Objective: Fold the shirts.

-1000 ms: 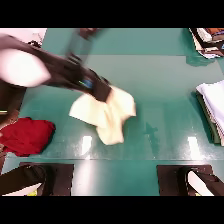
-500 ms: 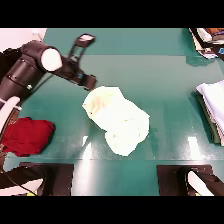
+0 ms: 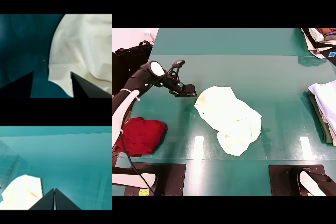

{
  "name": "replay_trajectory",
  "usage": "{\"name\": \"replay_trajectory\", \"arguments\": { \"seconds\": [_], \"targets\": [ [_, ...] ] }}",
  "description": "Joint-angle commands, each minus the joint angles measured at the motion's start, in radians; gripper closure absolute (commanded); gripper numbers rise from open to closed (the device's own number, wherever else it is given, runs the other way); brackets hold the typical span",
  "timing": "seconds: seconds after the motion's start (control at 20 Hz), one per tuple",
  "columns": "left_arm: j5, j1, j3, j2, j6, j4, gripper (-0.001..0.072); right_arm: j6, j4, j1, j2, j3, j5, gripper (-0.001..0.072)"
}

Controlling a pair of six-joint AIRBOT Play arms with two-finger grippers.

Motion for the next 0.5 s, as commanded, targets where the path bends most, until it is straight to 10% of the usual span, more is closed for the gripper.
{"name": "replay_trajectory", "arguments": {
  "seconds": [0.0, 0.25, 0.4, 0.45],
  "targets": [
    [0.017, 0.009, -0.013, -0.087, 0.087, -0.160, 0.0163, 0.000, 0.000, 0.001, -0.001, 0.000, 0.003, 0.0694],
    [0.047, -0.038, -0.013, -0.113, 0.117, -0.201, 0.0166, 0.000, -0.008, 0.001, -0.001, 0.000, 0.006, 0.0695],
    [0.052, -0.042, -0.005, -0.112, 0.117, -0.206, 0.0670, 0.000, -0.012, 0.000, -0.001, -0.001, 0.041, 0.0695],
    [0.044, -0.039, 0.012, -0.107, 0.117, -0.200, 0.0682, 0.001, -0.036, 0.001, -0.004, -0.001, 0.064, 0.0695]
  ]
}}
